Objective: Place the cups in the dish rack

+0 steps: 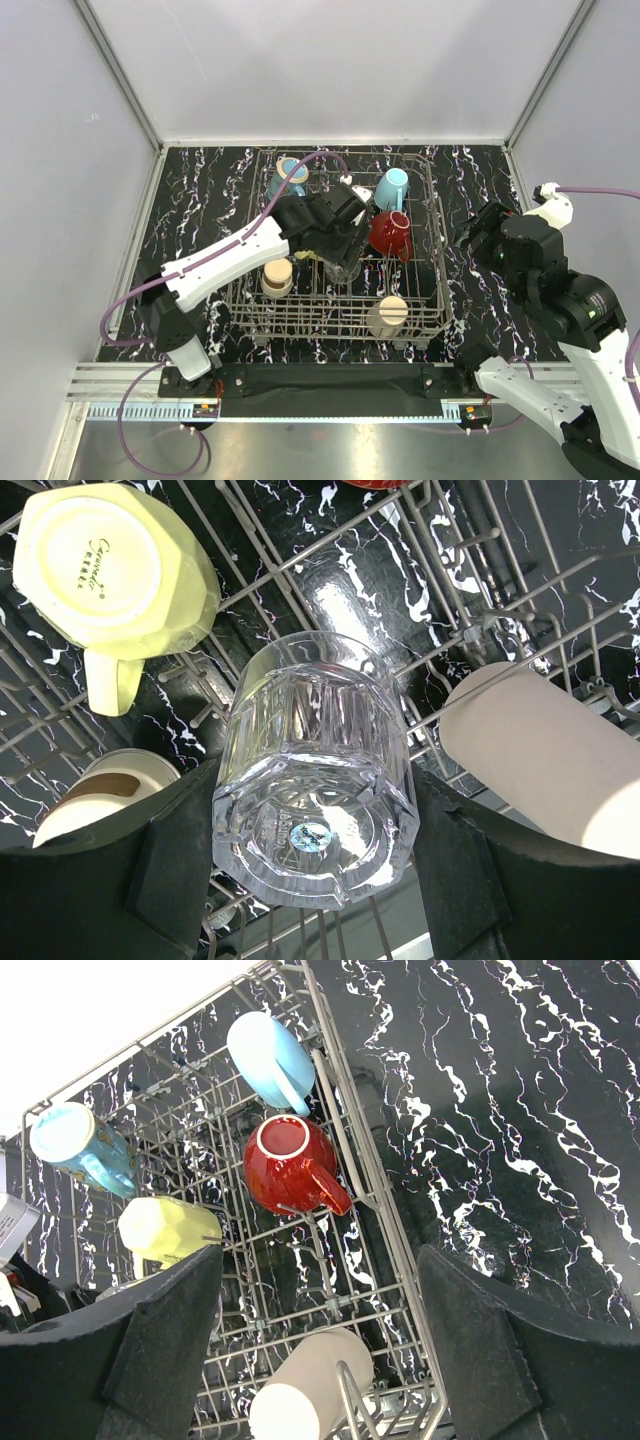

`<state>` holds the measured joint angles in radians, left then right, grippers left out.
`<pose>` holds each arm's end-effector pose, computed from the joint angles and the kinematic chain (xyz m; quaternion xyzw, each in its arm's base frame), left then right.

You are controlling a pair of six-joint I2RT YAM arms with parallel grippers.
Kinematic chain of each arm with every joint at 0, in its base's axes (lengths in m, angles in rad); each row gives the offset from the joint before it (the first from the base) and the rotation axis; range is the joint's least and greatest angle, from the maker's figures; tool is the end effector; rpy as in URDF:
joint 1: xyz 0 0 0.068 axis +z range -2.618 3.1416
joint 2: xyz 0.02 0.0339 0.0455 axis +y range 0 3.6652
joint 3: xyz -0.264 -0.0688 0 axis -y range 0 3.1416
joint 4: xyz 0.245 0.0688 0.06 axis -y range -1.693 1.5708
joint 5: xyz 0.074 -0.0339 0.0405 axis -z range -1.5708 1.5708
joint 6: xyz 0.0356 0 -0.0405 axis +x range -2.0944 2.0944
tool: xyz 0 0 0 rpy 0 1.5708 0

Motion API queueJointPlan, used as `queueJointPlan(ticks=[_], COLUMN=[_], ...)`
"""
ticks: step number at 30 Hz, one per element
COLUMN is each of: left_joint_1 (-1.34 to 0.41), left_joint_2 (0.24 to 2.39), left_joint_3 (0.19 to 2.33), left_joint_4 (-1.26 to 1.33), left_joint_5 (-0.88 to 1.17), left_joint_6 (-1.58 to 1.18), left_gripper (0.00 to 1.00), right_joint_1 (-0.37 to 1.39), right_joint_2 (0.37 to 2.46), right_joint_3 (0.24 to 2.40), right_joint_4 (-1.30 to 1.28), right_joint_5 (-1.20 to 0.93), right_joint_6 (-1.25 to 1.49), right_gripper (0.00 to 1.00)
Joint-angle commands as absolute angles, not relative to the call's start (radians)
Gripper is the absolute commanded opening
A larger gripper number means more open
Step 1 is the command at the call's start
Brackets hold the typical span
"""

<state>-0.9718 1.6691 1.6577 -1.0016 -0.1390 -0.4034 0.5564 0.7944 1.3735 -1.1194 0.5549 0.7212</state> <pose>0.2011 -0.2858 0.3407 0.2506 0.9259 -0.1227 0.2546 0.0920 0.0351 0.4325 0.2034 0.8229 0.0912 0.5226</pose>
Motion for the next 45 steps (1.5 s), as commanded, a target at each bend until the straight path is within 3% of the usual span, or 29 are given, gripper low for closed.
queueJointPlan(ticks=[1, 13, 19, 21, 27, 33, 35, 39, 41, 45], left_joint_1=[-0.976, -0.974, -0.974, -0.974, -0.973, -0.973, -0.973, -0.973, -0.973, -0.973], left_joint_2=[1.678, 1.778, 1.784, 1.781, 1.798, 1.767, 1.761, 1.752, 1.737, 1.678], left_joint_3=[1.723, 1.720, 1.668, 1.654, 1.625, 1.605, 1.603, 1.588, 1.577, 1.560], left_joint_4=[-0.969, -0.925, -0.881, -0.864, -0.861, -0.841, -0.839, -0.827, -0.818, -0.802], left_joint_5=[-0.164, -0.103, -0.054, -0.040, -0.038, -0.041, -0.041, -0.038, -0.043, -0.081], left_joint_6=[-0.403, -0.388, -0.376, -0.370, -0.373, -0.371, -0.368, -0.351, -0.347, -0.351], left_gripper=[0.00, 0.02, 0.20, 0.35, 0.54, 0.67, 0.80, 0.89, 0.99, 0.99], right_joint_1=[0.557, 0.557, 0.557, 0.557, 0.557, 0.558, 0.557, 0.557, 0.557, 0.558], right_joint_2=[0.790, 0.775, 0.795, 0.799, 0.793, 0.801, 0.804, 0.805, 0.807, 0.811], right_joint_3=[1.384, 1.368, 1.358, 1.359, 1.350, 1.344, 1.344, 1.341, 1.338, 1.332], right_joint_4=[-1.091, -1.095, -1.083, -1.077, -1.066, -1.068, -1.066, -1.057, -1.055, -1.055], right_joint_5=[0.548, 0.543, 0.525, 0.514, 0.500, 0.486, 0.483, 0.469, 0.463, 0.454], right_joint_6=[0.716, 0.721, 0.713, 0.713, 0.718, 0.721, 0.722, 0.724, 0.724, 0.723], right_gripper=[0.86, 0.86, 0.86, 0.86, 0.86, 0.86, 0.86, 0.86, 0.87, 0.87])
